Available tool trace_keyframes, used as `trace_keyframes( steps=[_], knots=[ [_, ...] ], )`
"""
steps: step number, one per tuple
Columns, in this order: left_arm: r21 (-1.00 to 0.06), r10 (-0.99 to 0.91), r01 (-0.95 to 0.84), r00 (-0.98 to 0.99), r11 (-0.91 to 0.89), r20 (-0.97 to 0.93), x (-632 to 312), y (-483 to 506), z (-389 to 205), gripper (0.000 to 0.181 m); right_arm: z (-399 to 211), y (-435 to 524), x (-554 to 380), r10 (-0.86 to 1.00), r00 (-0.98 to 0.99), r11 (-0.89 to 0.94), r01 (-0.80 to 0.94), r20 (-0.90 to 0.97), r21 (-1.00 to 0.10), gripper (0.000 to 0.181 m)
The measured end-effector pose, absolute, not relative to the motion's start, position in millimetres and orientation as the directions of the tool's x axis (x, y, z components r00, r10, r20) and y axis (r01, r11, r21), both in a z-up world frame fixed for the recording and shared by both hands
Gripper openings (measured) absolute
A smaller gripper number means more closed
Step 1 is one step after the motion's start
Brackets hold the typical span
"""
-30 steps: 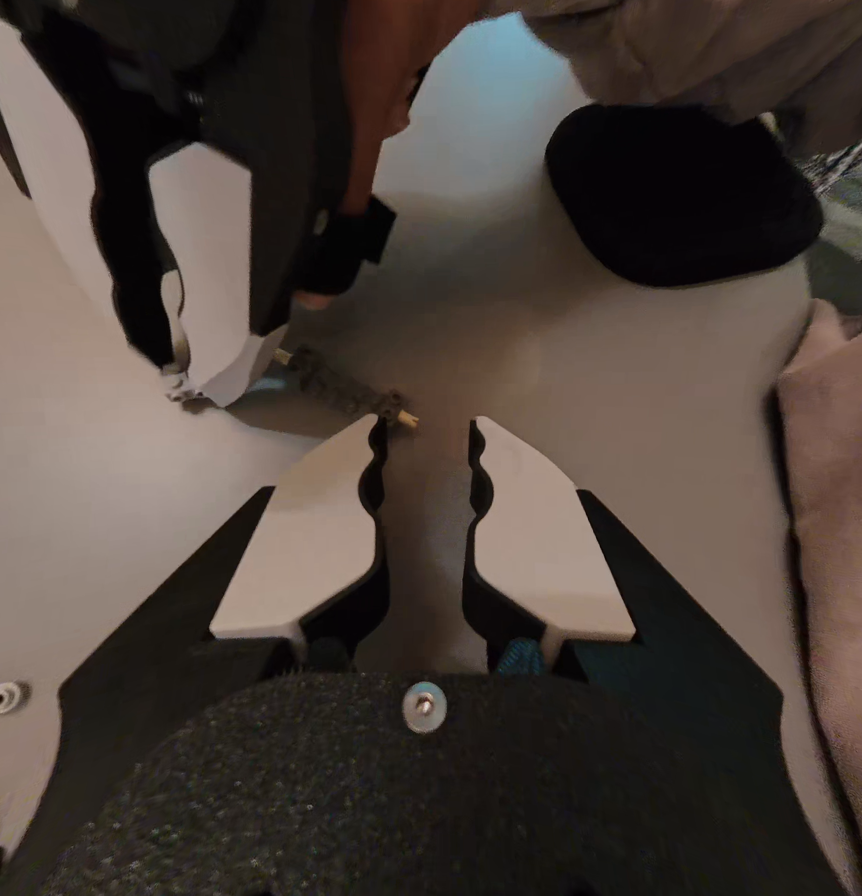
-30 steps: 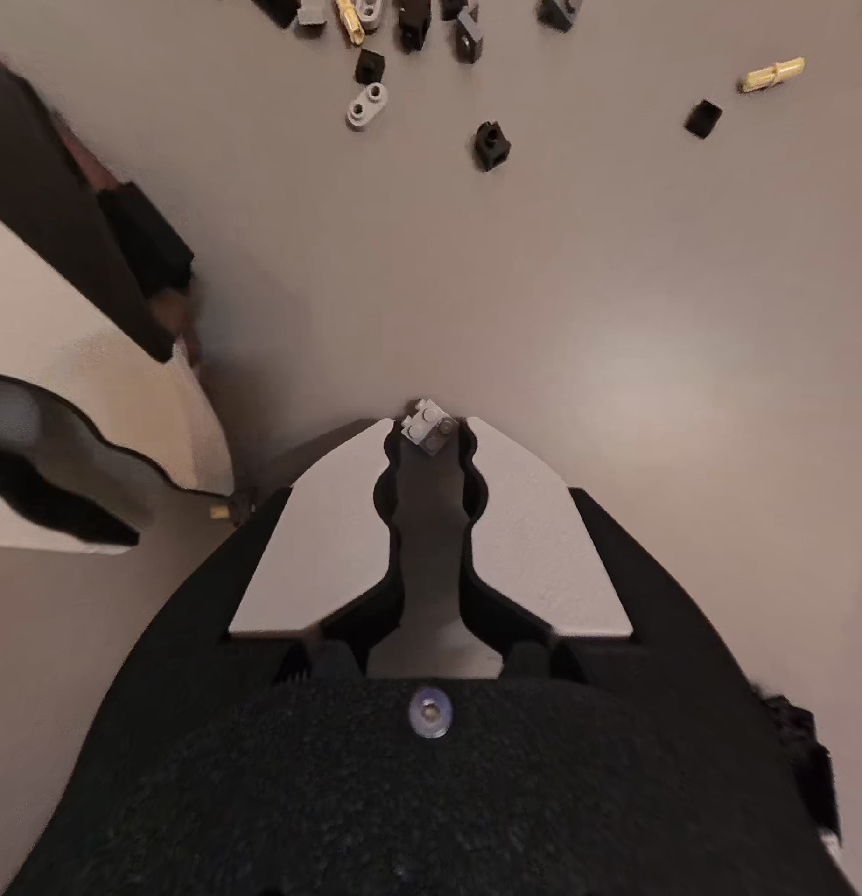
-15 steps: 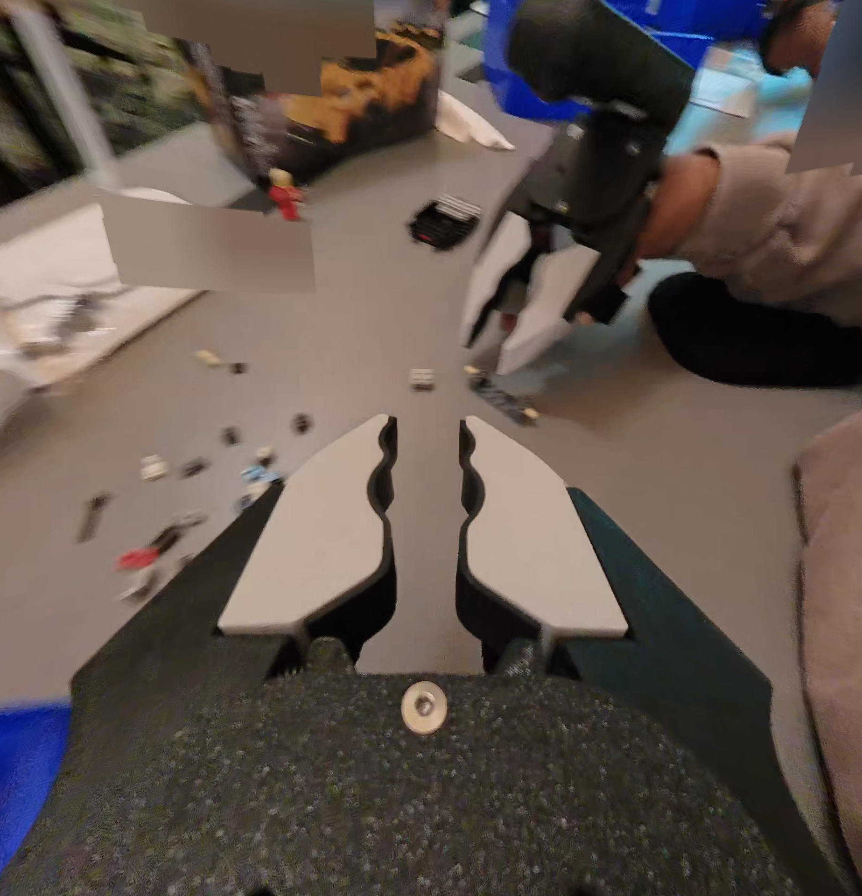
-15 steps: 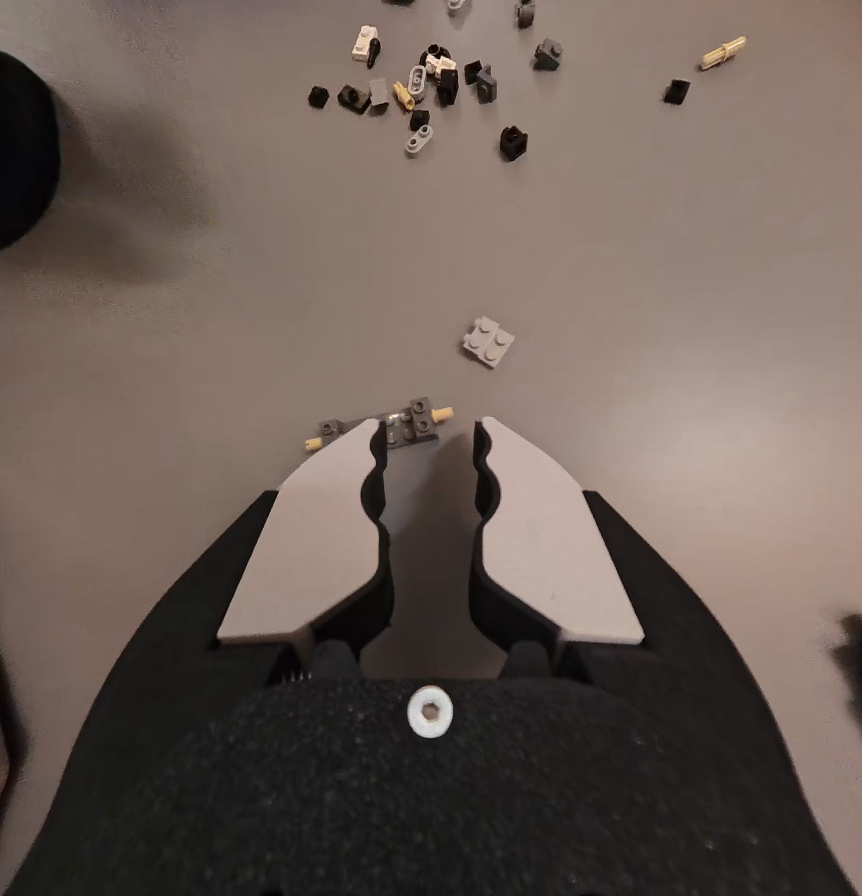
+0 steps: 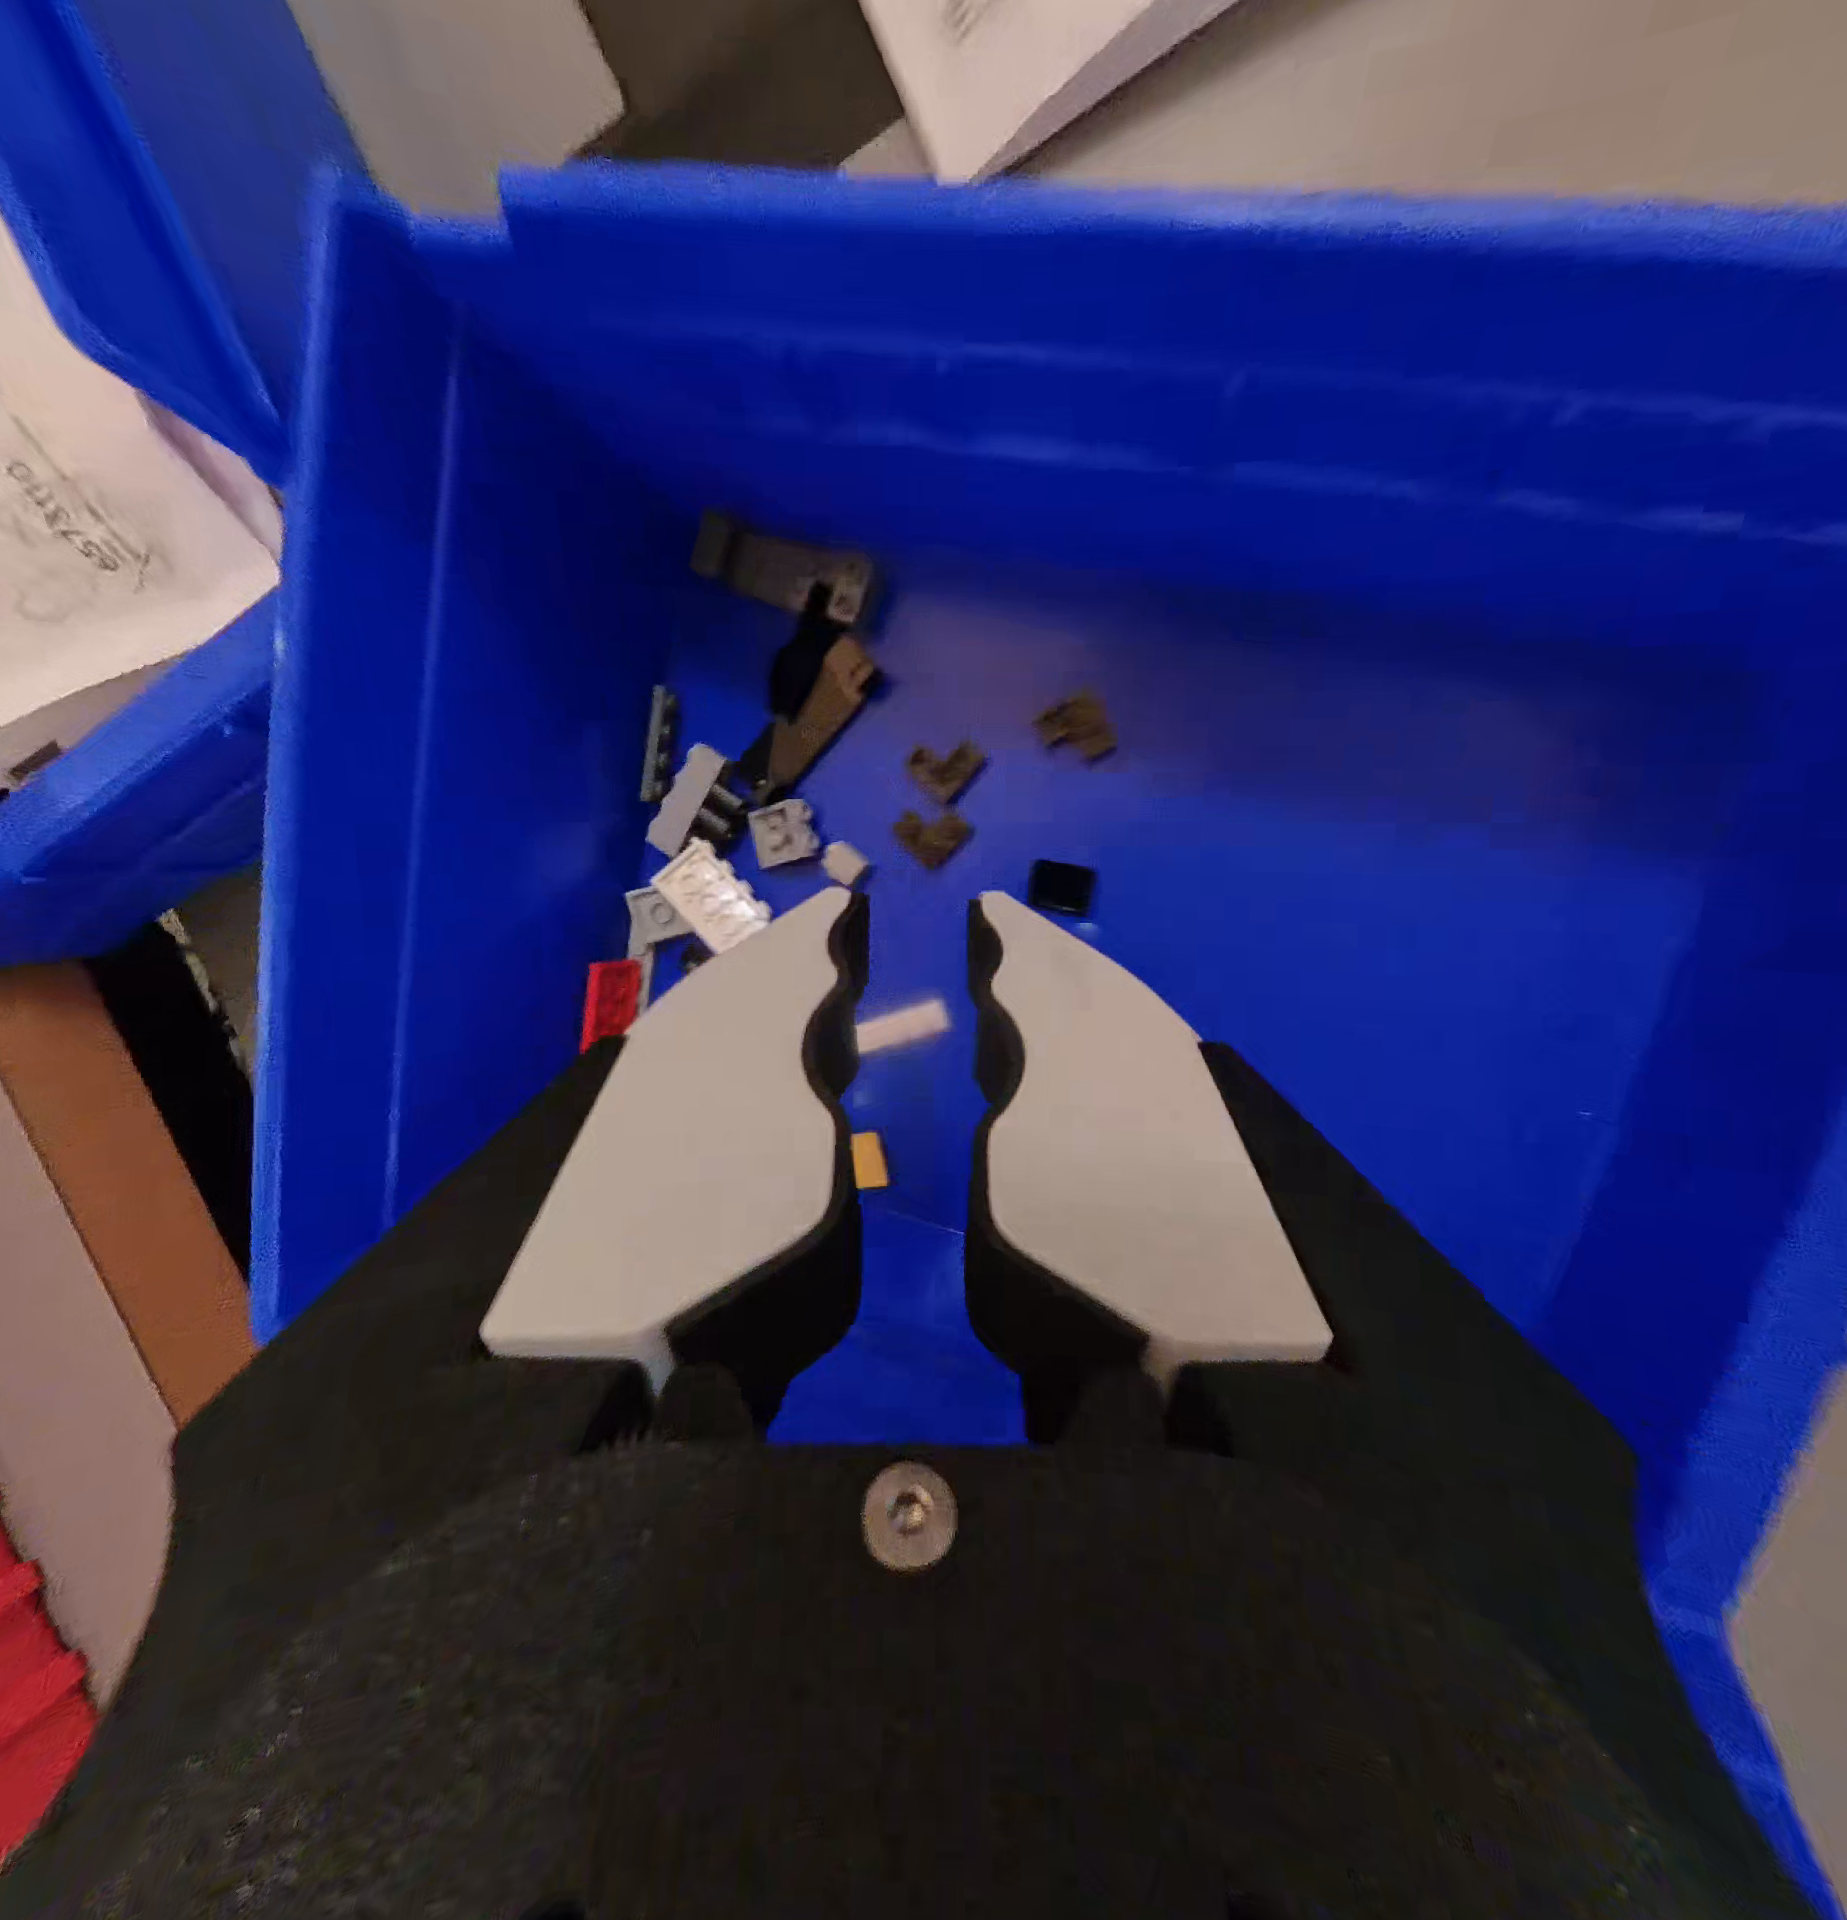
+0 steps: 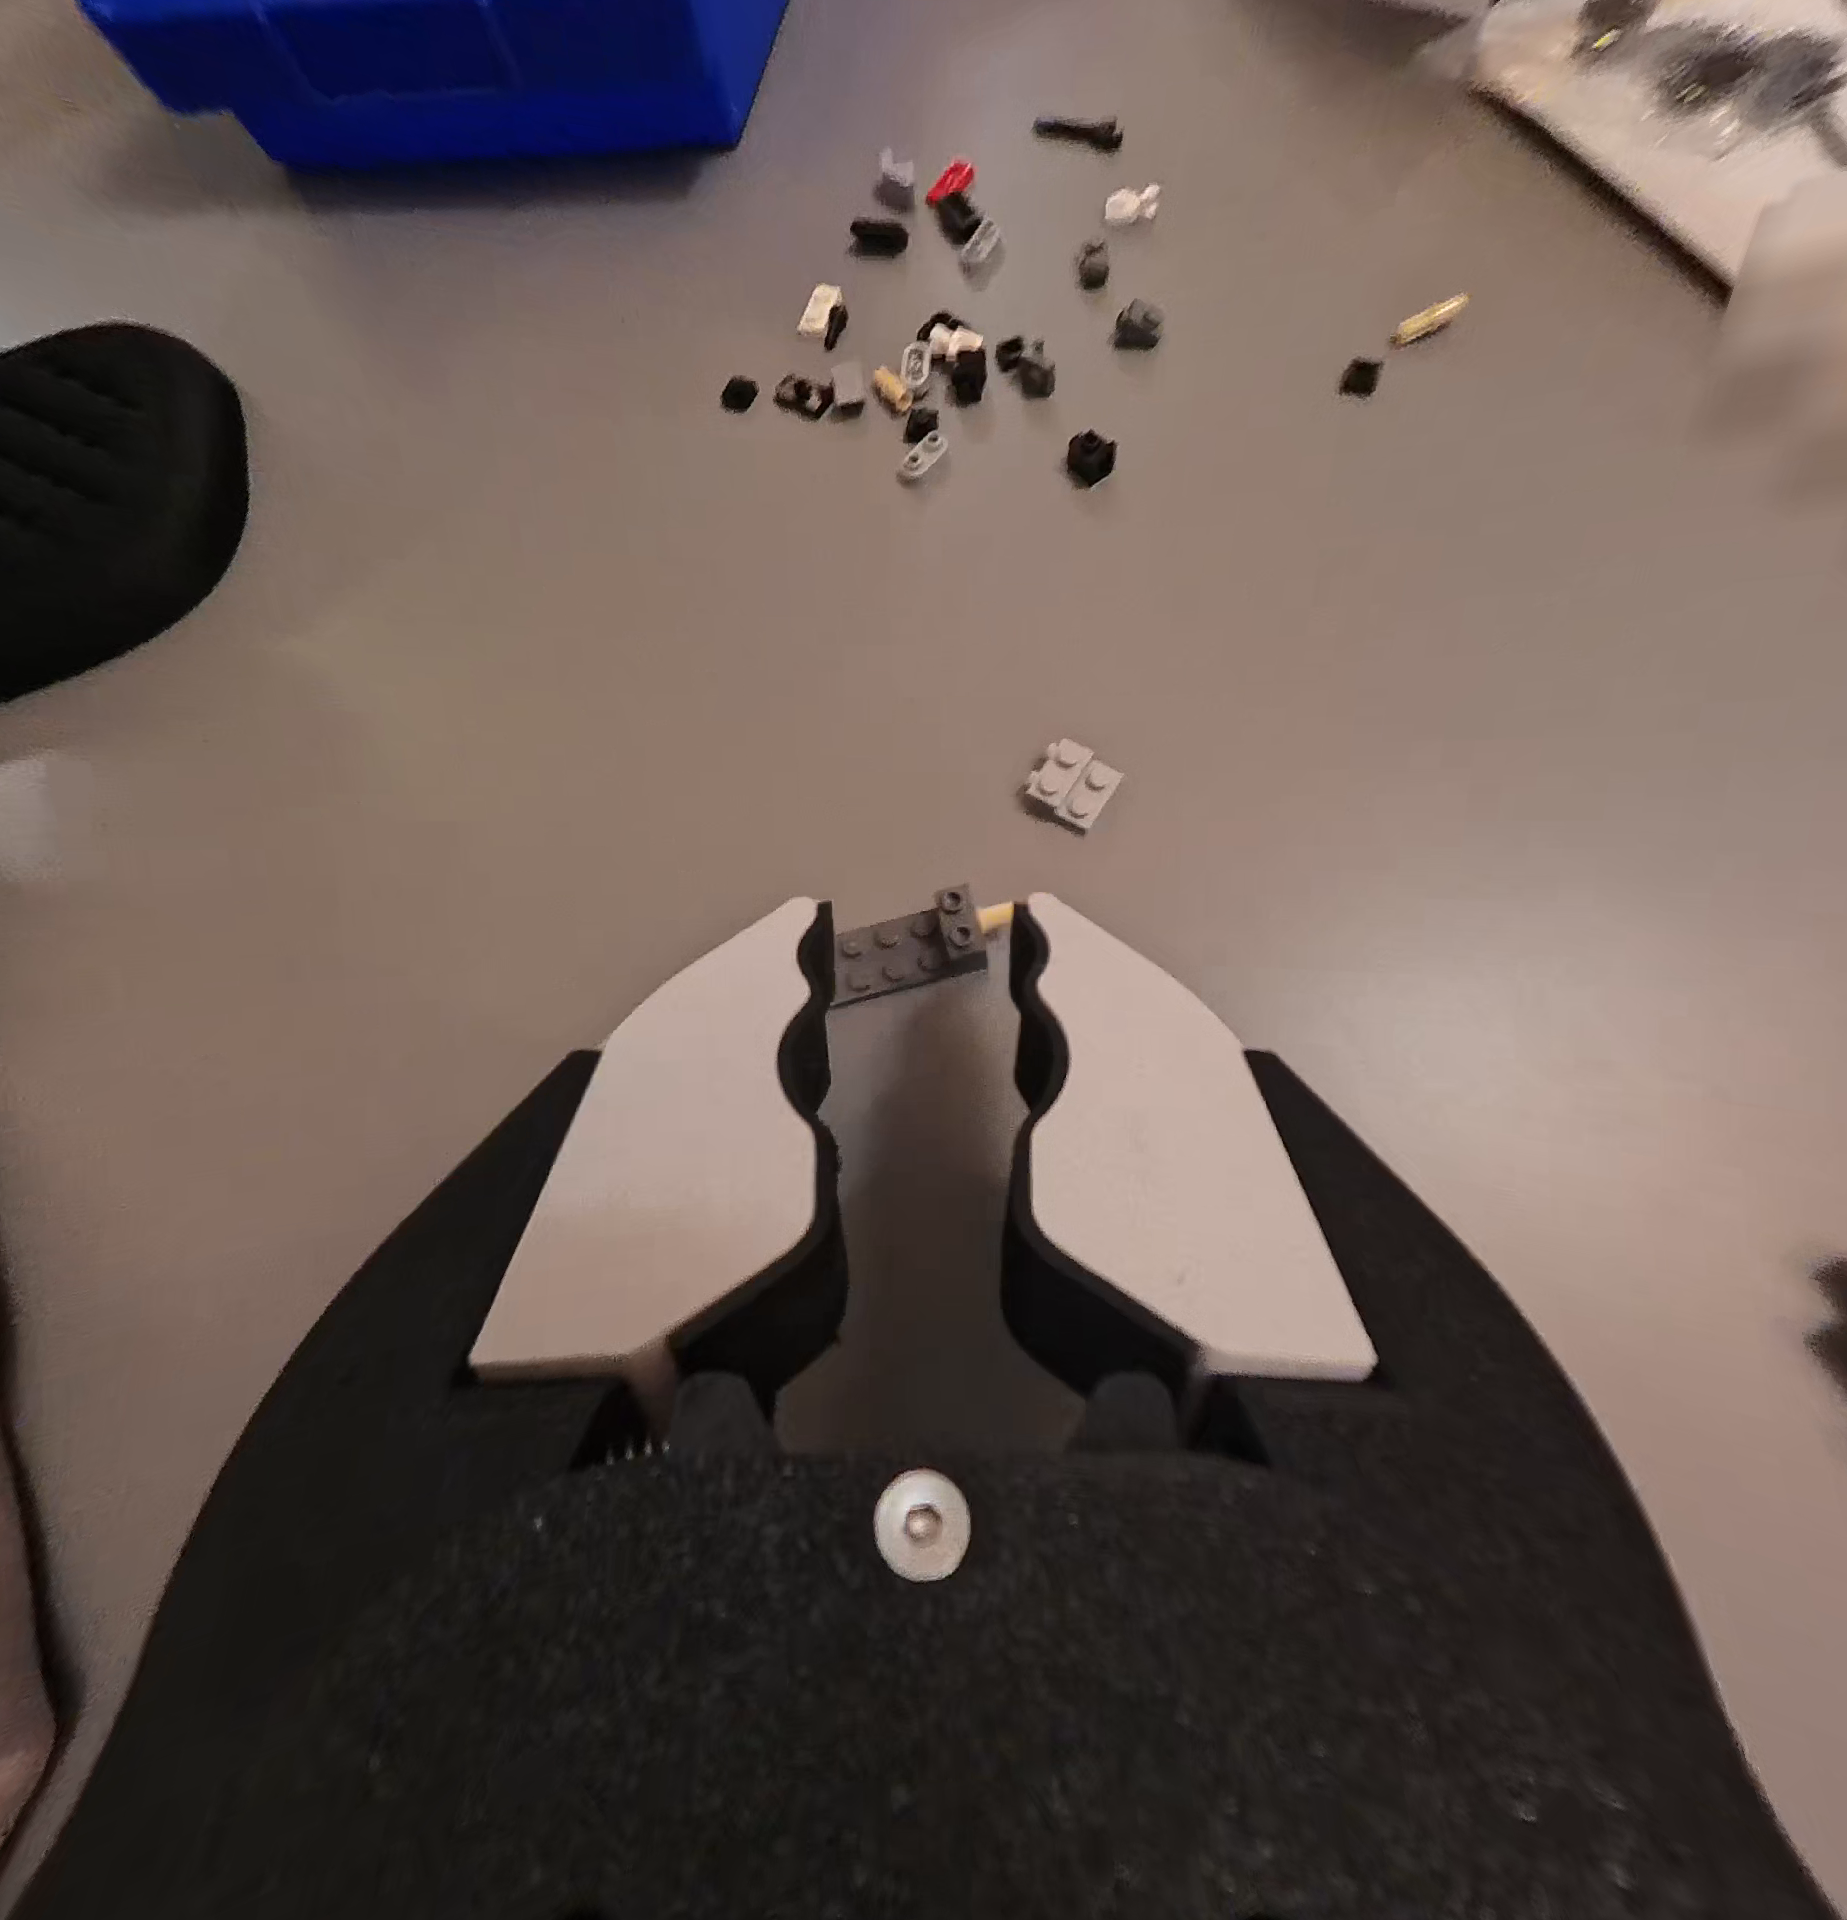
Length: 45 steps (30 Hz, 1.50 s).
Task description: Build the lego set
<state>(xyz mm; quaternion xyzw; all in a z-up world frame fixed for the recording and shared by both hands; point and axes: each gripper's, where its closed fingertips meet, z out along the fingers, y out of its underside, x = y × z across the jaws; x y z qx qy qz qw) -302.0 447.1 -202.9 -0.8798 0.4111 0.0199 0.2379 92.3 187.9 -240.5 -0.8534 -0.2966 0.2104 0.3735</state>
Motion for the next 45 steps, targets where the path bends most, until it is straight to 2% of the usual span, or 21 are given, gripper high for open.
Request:
trace_keyframes(
  steps=[8,14,16,23,24,26,30,33,36,38,40,45],
  knots=[
    [-0.179,-0.683,-0.724,0.688,-0.666,-0.244,-323.4,484.0,-258.6,0.018,-208.6,202.7,135.4,0.445,0.895,-0.412,0.168,-0.037,-0.895,0.032],
    [-0.162,-0.648,-0.684,0.728,-0.712,-0.223,-326.1,492.4,-271.8,0.017,-175.2,205.8,178.6,0.25,0.968,-0.235,0.085,0.024,-0.968,0.028],
    [-0.125,-0.641,-0.677,0.73,-0.725,-0.236,-331.5,491.7,-275.4,0.018,-170.2,206.3,184.5,0.229,0.973,-0.211,0.067,0.017,-0.975,0.028],
    [-0.141,-0.657,-0.698,0.711,-0.702,-0.251,-331.6,493.7,-273.7,0.014,-172.2,205.6,182.8,0.241,0.97,-0.211,0.066,0.013,-0.975,0.027],
    [-0.158,-0.662,-0.703,0.708,-0.694,-0.247,-328.8,491.6,-268.9,0.008,-171.5,205.1,182.5,0.241,0.97,-0.208,0.068,0.016,-0.976,0.027],
    [-0.256,-0.67,-0.71,0.704,-0.656,-0.234,-314.6,487.3,-248.1,0.008,-170.2,204.3,182.8,0.239,0.971,-0.202,0.077,0.027,-0.976,0.027],
    [-0.538,-0.732,-0.669,0.668,-0.513,-0.133,-253.6,451.3,-183.0,0.007,-169.5,204.7,176.8,0.261,0.965,-0.197,0.064,0.011,-0.978,0.028],
    [-0.729,-0.839,-0.543,0.539,-0.417,0.078,-180.8,390.2,-136.9,0.007,-166.9,204.8,163.0,0.306,0.952,-0.173,0.079,0.023,-0.982,0.028],
    [-0.834,-0.889,-0.324,0.268,-0.447,0.372,-106.3,312.8,-96.8,0.007,-162.0,202.6,143.9,0.355,0.933,-0.133,0.121,0.067,-0.984,0.029],
    [-0.814,-0.832,-0.189,0.038,-0.55,0.553,-68.8,266.3,-76.8,0.006,-157.1,199.5,129.0,0.393,0.915,-0.105,0.136,0.085,-0.985,0.033],
    [-0.768,-0.756,-0.128,-0.137,-0.627,0.64,-39.2,232.9,-71.8,0.006,-152.1,193.9,112.1,0.452,0.887,-0.073,0.149,0.1,-0.986,0.039],
    [-0.599,-0.506,-0.194,-0.374,-0.777,0.777,24.9,175.7,-97.8,0.006,-134.4,168.5,75.5,0.6,0.759,0.109,0.235,0.252,-0.966,0.039]
  ],
)
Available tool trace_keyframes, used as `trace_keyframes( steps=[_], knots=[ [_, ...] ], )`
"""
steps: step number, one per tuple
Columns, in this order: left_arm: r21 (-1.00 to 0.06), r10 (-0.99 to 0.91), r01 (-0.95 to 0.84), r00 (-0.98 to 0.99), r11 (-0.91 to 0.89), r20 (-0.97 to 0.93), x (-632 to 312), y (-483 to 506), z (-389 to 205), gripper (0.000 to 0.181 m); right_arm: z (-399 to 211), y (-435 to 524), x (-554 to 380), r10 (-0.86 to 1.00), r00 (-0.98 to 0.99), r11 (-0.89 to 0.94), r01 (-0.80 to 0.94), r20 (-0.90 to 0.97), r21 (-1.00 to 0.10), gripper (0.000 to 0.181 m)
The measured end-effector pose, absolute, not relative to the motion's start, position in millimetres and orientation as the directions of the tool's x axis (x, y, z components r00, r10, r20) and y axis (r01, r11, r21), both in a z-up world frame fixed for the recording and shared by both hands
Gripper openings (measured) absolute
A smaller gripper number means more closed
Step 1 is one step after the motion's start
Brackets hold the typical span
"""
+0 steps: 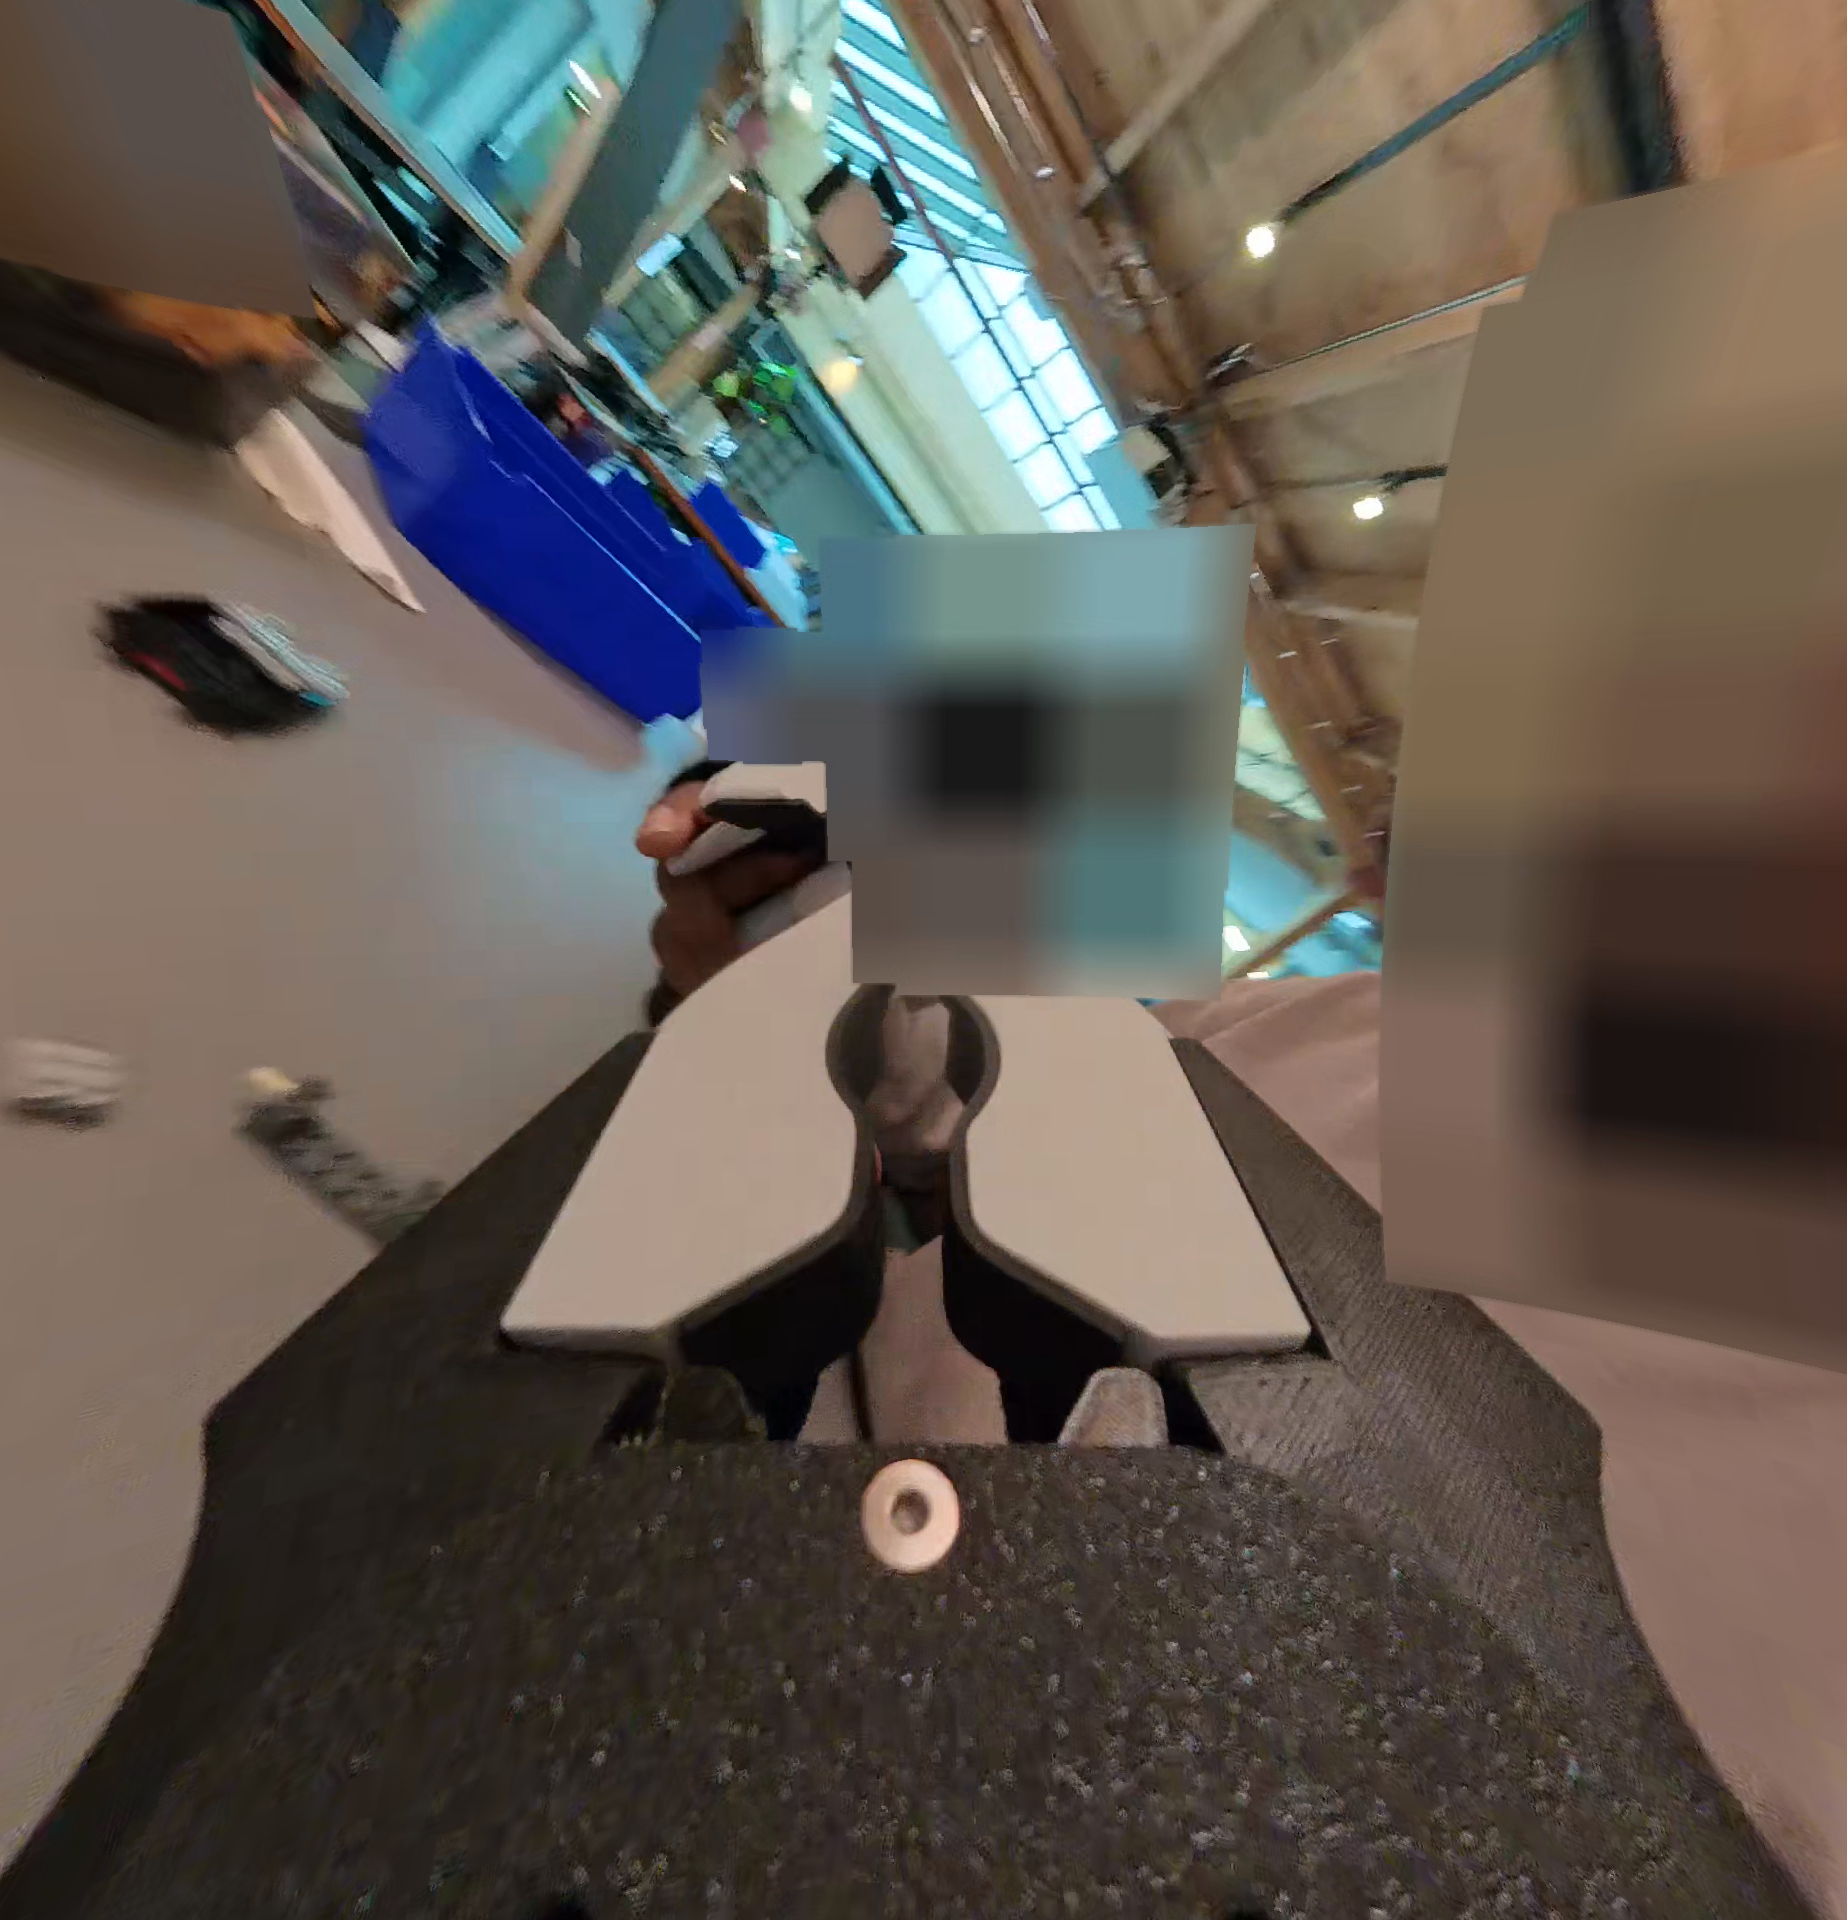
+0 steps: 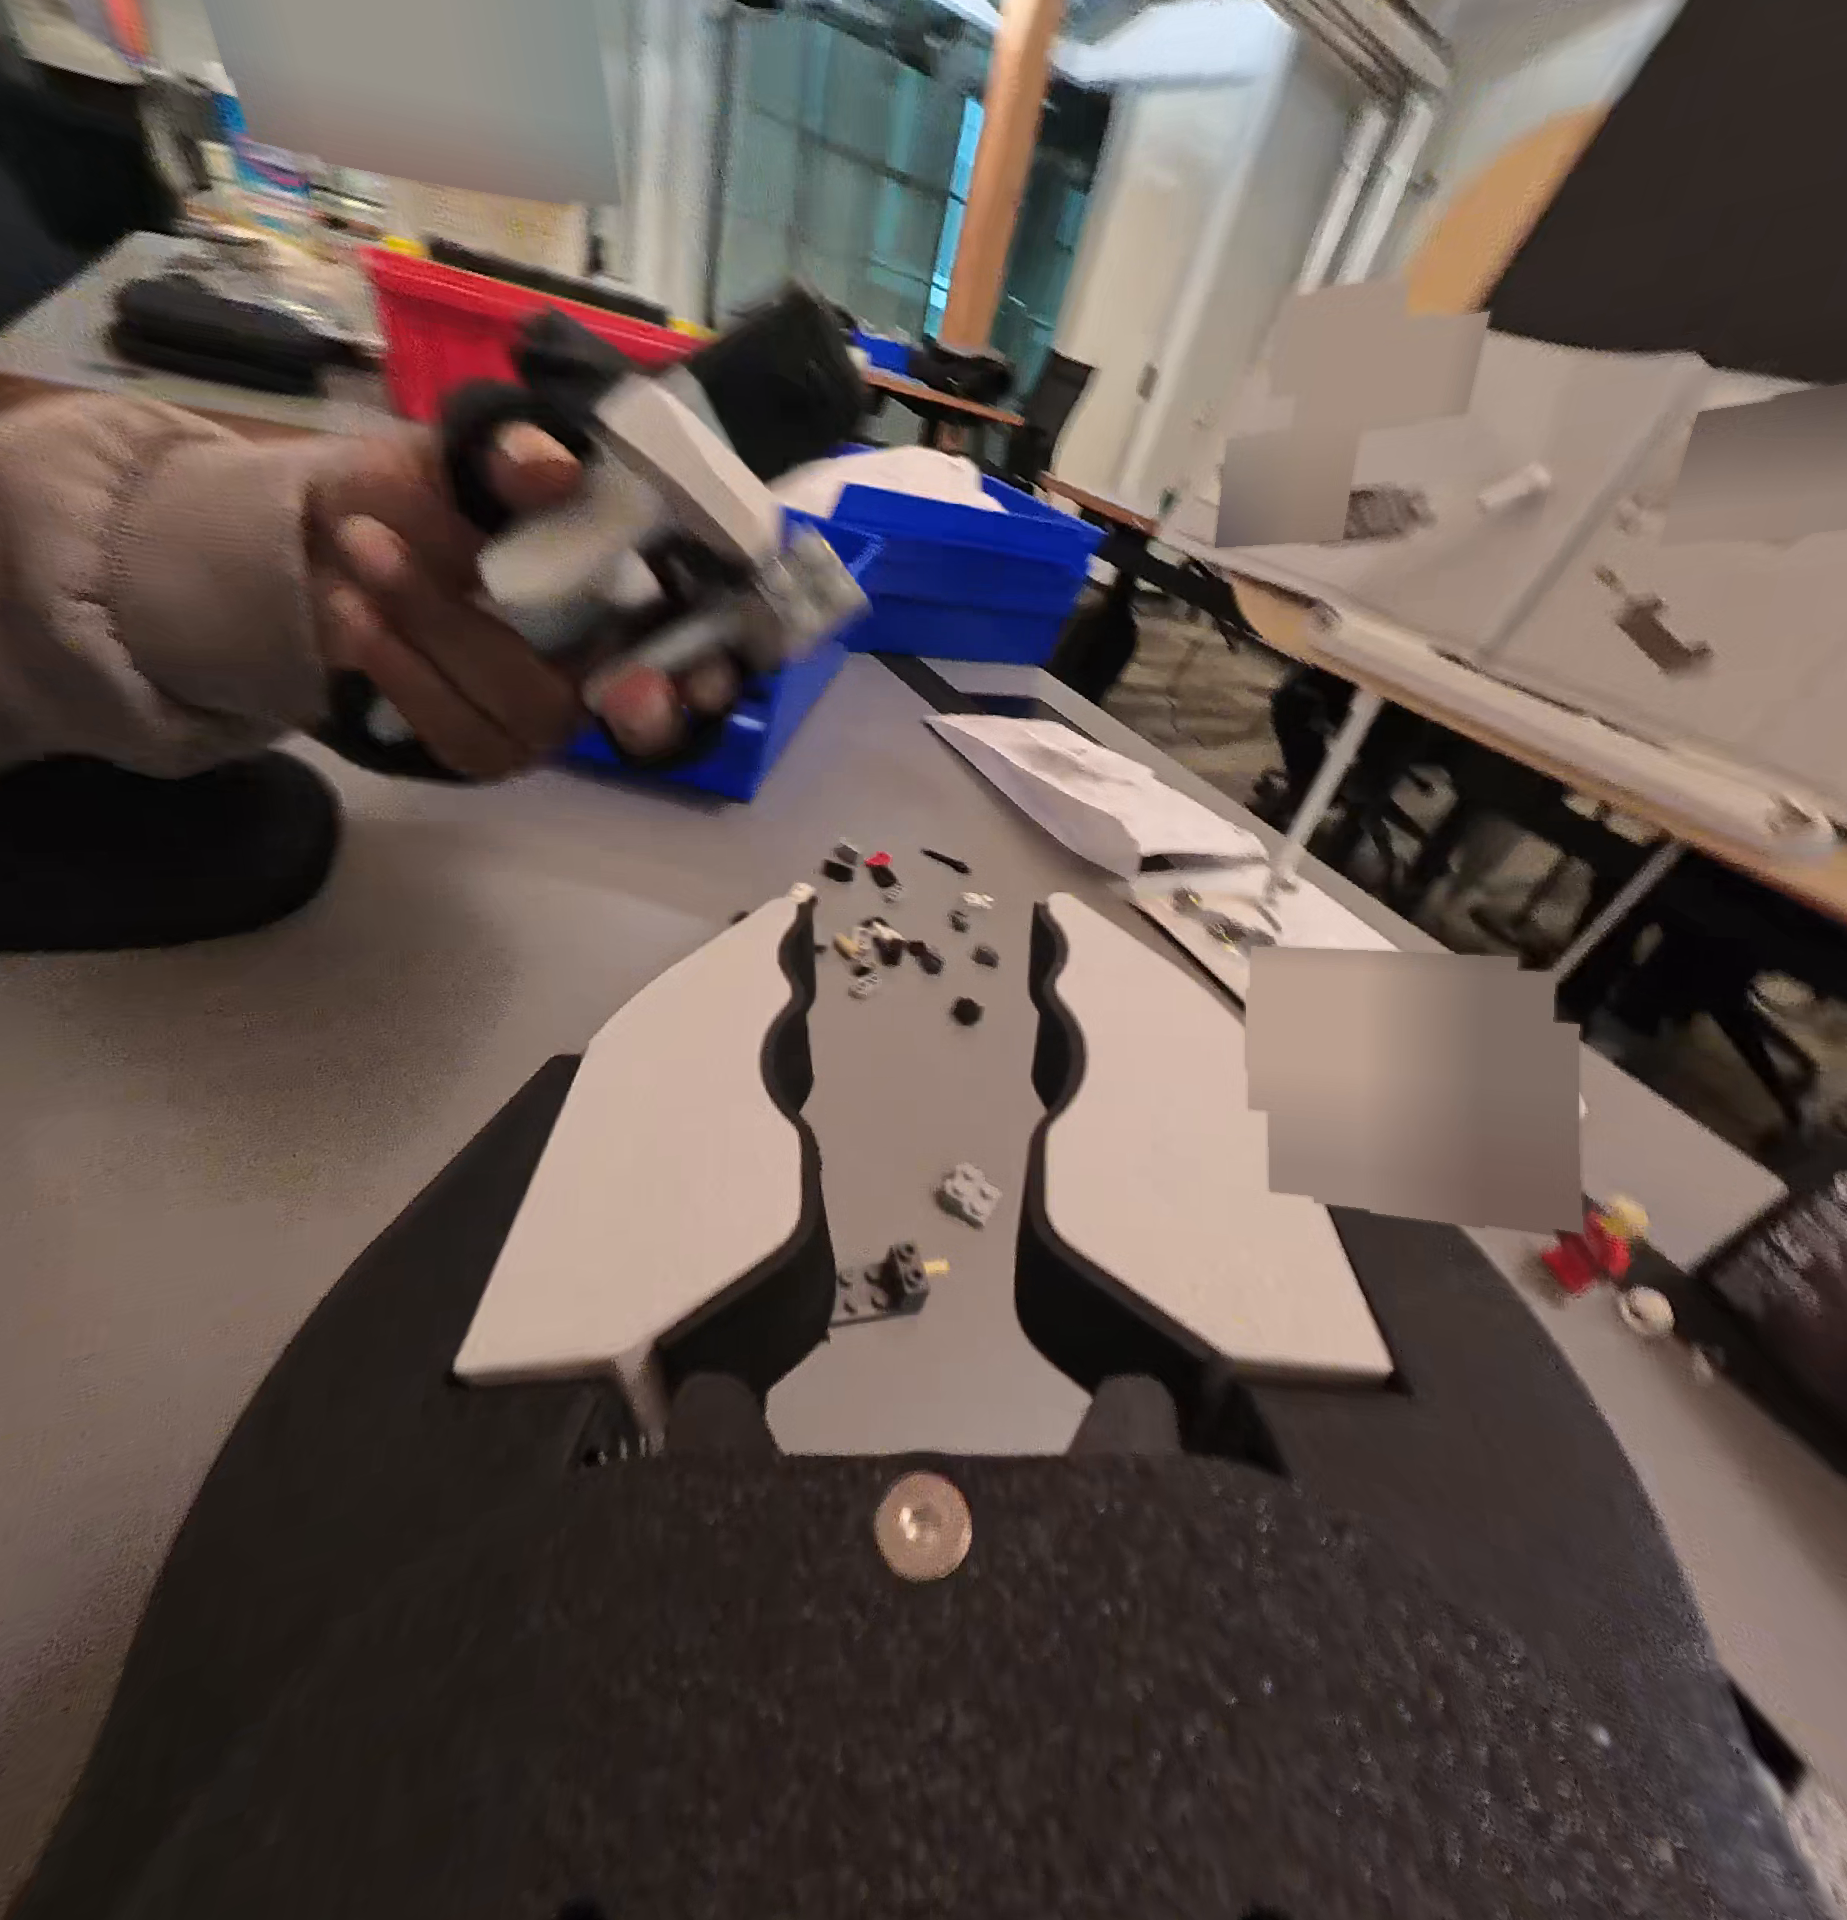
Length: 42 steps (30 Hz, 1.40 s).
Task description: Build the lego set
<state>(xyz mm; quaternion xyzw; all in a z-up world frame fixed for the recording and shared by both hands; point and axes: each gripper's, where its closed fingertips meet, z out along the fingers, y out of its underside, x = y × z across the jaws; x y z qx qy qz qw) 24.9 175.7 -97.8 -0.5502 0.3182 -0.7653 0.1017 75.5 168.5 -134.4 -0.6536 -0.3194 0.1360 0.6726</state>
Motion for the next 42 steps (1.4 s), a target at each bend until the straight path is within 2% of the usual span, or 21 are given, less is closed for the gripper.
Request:
trace_keyframes(
  steps=[5,8,12,15,17,20,22,23,25,33,42],
  knots=[
    [-0.519,-0.381,-0.319,-0.406,-0.793,0.831,54.3,135.1,-127.7,0.006,-132.1,145.7,60.0,0.702,0.647,0.172,0.252,0.298,-0.952,0.039],
    [-0.485,-0.338,-0.333,-0.412,-0.808,0.846,54.6,127.1,-136.2,0.006,-143.4,135.9,54.8,0.74,0.576,0.192,0.312,0.346,-0.93,0.021],
    [-0.475,-0.32,-0.346,-0.419,-0.809,0.85,53.7,119.2,-135.8,0.006,-144.3,131.8,50.9,0.756,0.562,0.198,0.292,0.335,-0.936,0.017],
    [-0.537,-0.402,-0.328,-0.399,-0.777,0.825,54.0,120.8,-138.5,0.006,-147.5,132.7,51.4,0.762,0.557,0.182,0.307,0.331,-0.934,0.016],
    [-0.666,-0.564,-0.279,-0.367,-0.692,0.74,53.6,128.1,-145.1,0.015,-154.3,135.4,53.5,0.787,0.558,0.118,0.283,0.264,-0.952,0.016],
    [-0.865,-0.814,-0.232,-0.298,-0.445,0.499,50.8,137.5,-154.3,0.032,-169.8,136.4,57.5,0.837,0.532,-0.009,0.25,0.129,-0.968,0.016],
    [-0.936,-0.923,-0.268,-0.249,-0.227,0.295,51.1,137.5,-168.0,0.038,-171.1,134.4,55.4,0.855,0.512,-0.035,0.224,0.087,-0.974,0.016],
    [-0.946,-0.946,-0.294,-0.246,-0.134,0.211,51.1,134.8,-175.3,0.041,-172.1,135.1,54.0,0.857,0.509,-0.045,0.221,0.076,-0.974,0.016],
    [-0.953,-0.95,-0.296,-0.271,-0.07,0.154,52.0,126.0,-178.6,0.041,-175.6,134.8,50.8,0.865,0.498,-0.058,0.233,0.068,-0.971,0.016],
    [-0.954,-0.948,-0.299,-0.292,-0.037,0.129,49.8,122.0,-182.1,0.017,-189.6,128.9,41.4,0.894,0.444,-0.086,0.288,0.054,-0.954,0.016],
    [-0.948,-0.95,-0.312,-0.308,0.057,0.045,46.9,118.2,-182.5,0.017,-189.6,123.9,39.4,0.906,0.424,-0.131,0.252,-0.012,-0.959,0.018]
  ],
)
